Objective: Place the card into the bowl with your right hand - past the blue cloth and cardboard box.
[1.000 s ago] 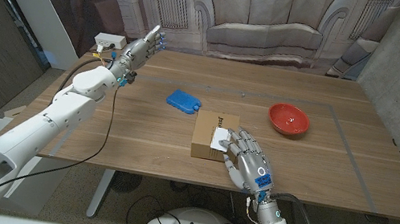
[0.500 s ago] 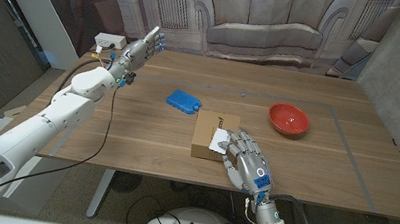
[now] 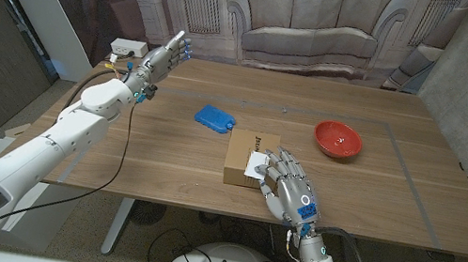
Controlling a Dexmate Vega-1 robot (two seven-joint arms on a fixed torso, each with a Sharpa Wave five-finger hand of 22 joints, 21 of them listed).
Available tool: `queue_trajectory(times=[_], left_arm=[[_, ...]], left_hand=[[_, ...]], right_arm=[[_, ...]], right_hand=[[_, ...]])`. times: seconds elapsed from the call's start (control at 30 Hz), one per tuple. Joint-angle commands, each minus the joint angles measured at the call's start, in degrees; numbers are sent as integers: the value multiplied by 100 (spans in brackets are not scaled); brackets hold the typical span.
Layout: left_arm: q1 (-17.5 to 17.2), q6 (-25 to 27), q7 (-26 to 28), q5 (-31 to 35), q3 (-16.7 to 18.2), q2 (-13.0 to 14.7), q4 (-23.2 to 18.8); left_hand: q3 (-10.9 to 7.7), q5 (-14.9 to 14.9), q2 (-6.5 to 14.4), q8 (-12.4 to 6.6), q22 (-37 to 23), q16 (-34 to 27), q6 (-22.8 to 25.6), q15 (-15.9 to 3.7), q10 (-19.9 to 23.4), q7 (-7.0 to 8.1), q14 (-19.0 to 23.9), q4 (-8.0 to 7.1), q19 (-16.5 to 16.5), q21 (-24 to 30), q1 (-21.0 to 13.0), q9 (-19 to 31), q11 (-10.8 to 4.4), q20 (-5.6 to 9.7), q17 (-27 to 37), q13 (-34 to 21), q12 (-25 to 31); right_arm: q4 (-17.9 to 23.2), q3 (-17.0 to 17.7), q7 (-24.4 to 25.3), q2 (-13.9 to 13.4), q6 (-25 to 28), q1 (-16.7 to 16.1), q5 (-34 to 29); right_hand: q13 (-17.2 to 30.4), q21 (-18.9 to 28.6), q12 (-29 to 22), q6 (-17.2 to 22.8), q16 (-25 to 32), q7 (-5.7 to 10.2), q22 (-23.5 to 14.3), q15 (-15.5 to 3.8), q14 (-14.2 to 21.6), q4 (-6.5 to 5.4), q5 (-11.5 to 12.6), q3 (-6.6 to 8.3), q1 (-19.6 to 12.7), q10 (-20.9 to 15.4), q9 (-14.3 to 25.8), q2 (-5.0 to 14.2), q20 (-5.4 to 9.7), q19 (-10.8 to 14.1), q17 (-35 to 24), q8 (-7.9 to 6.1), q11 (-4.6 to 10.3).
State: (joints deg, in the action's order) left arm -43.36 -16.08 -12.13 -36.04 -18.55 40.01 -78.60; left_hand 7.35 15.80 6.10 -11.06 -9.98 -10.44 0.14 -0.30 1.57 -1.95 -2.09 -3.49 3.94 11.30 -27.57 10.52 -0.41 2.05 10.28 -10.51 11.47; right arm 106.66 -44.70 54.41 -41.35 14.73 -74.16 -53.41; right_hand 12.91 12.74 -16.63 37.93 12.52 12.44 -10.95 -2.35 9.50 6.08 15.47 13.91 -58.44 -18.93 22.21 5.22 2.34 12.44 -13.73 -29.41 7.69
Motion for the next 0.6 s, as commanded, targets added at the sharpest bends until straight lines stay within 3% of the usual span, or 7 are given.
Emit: queue_trajectory(times=[0.03, 0.17, 0.37, 0.6], left_arm=[[-133, -8, 75, -33, 61, 53, -115], [-179, -17, 104, -35, 83, 70, -154], [-247, -26, 137, -49, 115, 94, -204], [-284, -58, 140, -64, 139, 98, -203]], left_hand=[[68, 1, -3, -22, -33, -30, 10, -5, -8, -17, -44, -4, 62, 7, -45, 21, -7, 155, 21, -33, 14], [70, 0, -2, -22, -33, -30, 11, -3, -11, -18, -44, -4, 62, 7, -47, 21, -15, 157, 21, -33, 13], [74, -2, 0, -22, -33, -31, 12, -6, -6, -20, -44, -4, 64, 7, -49, 21, -5, 152, 21, -33, 15], [78, -3, 2, -23, -33, -31, 13, -6, -8, -17, -45, -4, 63, 8, -52, 21, -6, 153, 21, -33, 15]], right_arm=[[83, 59, 193, 15, -112, -44, 1], [76, 73, 266, 45, -162, -49, 17], [90, 113, 365, 64, -258, -38, 52], [147, 156, 414, 75, -315, -58, 65]], right_hand=[[29, 28, -58, 151, 46, 4, -14, -381, 106, 5, -12, -38, 29, -105, 47, 7, 496, 65, -13, -103, 29], [30, 39, -115, 323, 67, 4, -15, -391, 193, -12, -31, -65, 59, -258, 78, 22, 487, 100, -19, -218, 93], [29, 49, -193, 895, 96, -25, -19, -460, 349, -65, -94, -104, 123, -481, 23, 127, 492, 144, -48, -490, 191], [26, 82, -249, 1084, 152, -13, -24, -507, 500, -117, -177, -139, 194, -638, -47, 190, 529, 236, -87, -564, 237]])
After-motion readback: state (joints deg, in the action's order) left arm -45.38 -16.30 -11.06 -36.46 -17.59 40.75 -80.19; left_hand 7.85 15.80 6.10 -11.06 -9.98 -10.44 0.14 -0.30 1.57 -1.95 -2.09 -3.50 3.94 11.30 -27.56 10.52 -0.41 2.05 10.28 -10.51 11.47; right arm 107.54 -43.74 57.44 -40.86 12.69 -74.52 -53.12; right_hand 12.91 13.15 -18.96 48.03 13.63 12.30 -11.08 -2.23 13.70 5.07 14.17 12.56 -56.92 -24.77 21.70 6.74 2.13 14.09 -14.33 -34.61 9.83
